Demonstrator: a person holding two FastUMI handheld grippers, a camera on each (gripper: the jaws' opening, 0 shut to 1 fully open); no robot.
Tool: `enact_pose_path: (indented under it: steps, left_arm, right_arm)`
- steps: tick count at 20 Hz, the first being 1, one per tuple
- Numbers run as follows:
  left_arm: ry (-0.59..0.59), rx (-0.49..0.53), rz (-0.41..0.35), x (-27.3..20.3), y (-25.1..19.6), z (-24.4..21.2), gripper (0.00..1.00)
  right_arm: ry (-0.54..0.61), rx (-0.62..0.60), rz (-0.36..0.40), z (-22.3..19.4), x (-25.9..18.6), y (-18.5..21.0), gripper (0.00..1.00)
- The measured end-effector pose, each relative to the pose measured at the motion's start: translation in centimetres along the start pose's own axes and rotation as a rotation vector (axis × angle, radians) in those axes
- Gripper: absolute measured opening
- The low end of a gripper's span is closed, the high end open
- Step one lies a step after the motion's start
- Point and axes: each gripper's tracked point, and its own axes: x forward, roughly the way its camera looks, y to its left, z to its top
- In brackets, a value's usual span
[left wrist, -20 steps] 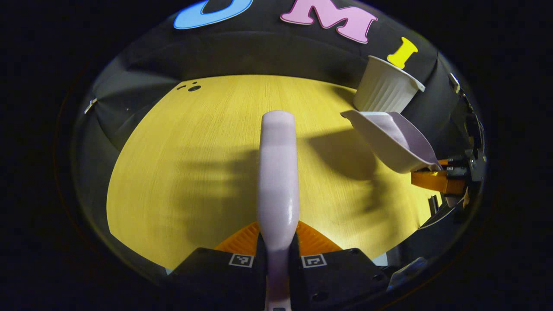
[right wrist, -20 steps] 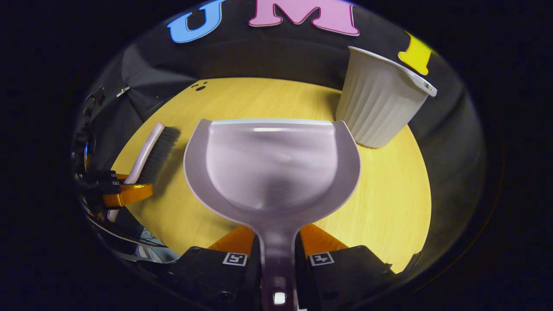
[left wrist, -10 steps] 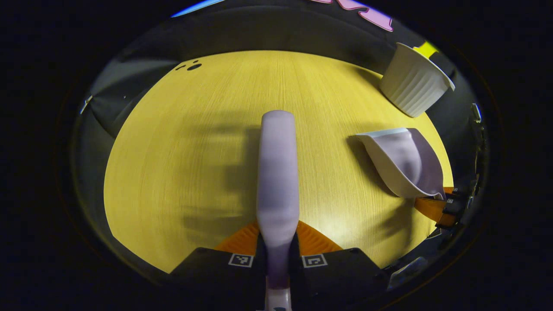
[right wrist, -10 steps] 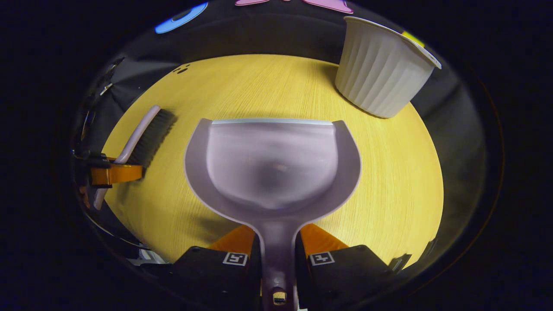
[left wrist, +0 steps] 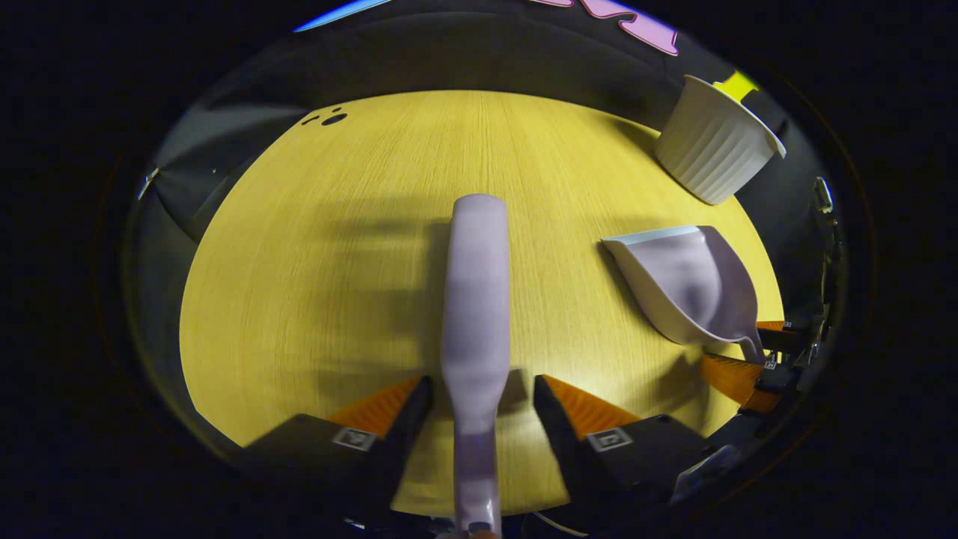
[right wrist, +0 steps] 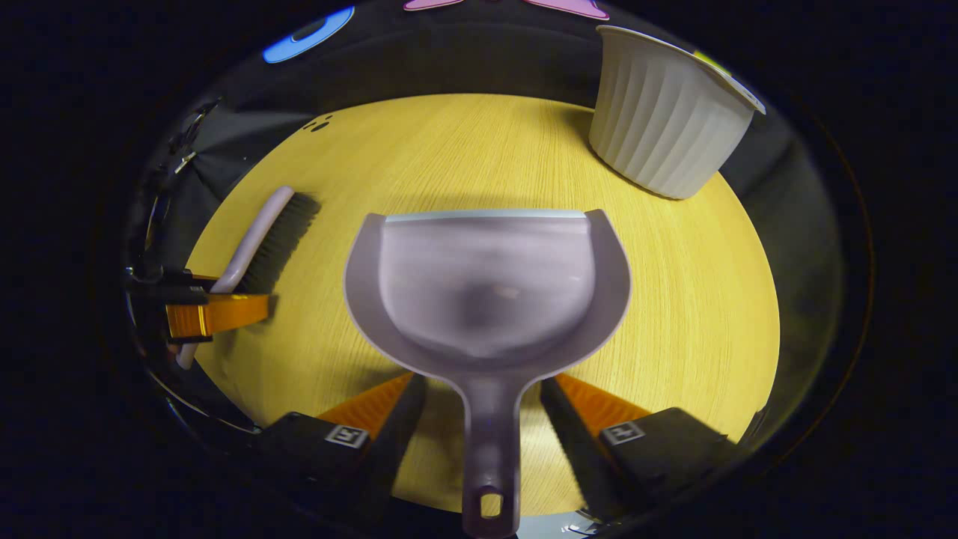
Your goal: Pick up the small broom and dustpan from the desktop, sweep the trash into the dustpan with the broom, and then empty the trash into the garbage bin.
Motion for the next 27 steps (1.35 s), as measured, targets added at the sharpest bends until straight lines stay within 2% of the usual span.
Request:
enact_pose_path:
  steps: [1, 2, 4, 7, 10, 14, 17, 18, 23, 27]
  left_arm:
    - [-0.013, 0.008, -0.009, -0.5, -0.2, -0.2, 0.96]
    - [-0.041, 0.019, 0.004, -1.3, -0.1, -0.2, 0.98]
    - [-0.127, 0.044, 0.042, -3.6, 0.7, 0.6, 0.96]
    - [-0.290, 0.015, 0.001, -7.9, -0.4, 2.0, 0.96]
    - [-0.479, -0.001, 0.007, -13.1, -0.3, 3.6, 0.96]
    - [-0.727, 0.047, 0.078, -21.1, -0.3, 4.7, 0.96]
    - [-0.871, 0.092, 0.190, -25.9, 0.5, 4.4, 0.96]
    - [-0.905, 0.094, 0.197, -26.9, -0.2, 3.9, 0.96]
    - [-0.972, 0.007, 0.122, -30.7, -2.6, 0.7, 0.95]
    - [-0.945, -0.032, 0.112, -29.7, -2.6, -1.9, 0.95]
  right_arm:
    - [-0.021, 0.004, -0.008, 0.4, -0.3, -0.1, 1.00]
    - [-0.048, 0.007, -0.018, 0.8, -0.4, -0.2, 1.00]
    - [-0.118, 0.004, -0.041, 2.0, -1.1, -0.7, 1.00]
    - [-0.229, -0.009, -0.057, 3.9, -1.9, -0.9, 1.00]
    - [-0.347, -0.057, -0.085, 6.0, -3.4, -1.4, 1.00]
    - [-0.575, -0.093, -0.078, 9.8, -6.1, -0.7, 0.99]
    - [-0.715, -0.120, -0.061, 11.7, -7.9, 0.3, 0.98]
    - [-0.745, -0.136, -0.061, 12.1, -8.7, 0.5, 0.98]
    - [-0.876, -0.169, -0.030, 12.1, -13.2, 2.1, 0.98]
    - [-0.882, -0.150, -0.039, 10.8, -13.2, 1.6, 0.98]
